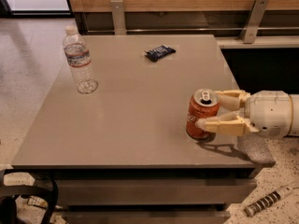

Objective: Move coke can near rxbar blueberry

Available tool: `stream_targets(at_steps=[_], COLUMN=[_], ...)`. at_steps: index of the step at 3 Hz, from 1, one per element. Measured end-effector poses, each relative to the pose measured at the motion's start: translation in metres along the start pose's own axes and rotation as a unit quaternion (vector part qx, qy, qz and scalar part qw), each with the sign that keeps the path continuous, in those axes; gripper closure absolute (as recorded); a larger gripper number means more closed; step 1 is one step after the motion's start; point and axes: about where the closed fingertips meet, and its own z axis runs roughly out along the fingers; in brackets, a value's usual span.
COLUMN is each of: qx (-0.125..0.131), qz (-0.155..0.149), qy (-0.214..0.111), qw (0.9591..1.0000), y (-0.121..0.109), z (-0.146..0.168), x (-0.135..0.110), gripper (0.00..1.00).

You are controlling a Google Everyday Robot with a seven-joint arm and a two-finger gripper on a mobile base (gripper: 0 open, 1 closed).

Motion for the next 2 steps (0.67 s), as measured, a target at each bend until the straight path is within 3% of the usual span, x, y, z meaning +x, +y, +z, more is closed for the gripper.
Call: stream_targets(at_steps=[2], qx=[-0.004], qz=[-0.002], qy=[0.0], qw=[1.0], y=[0.0016], z=[0.0037], x=[-0.0028], gripper=[1.0])
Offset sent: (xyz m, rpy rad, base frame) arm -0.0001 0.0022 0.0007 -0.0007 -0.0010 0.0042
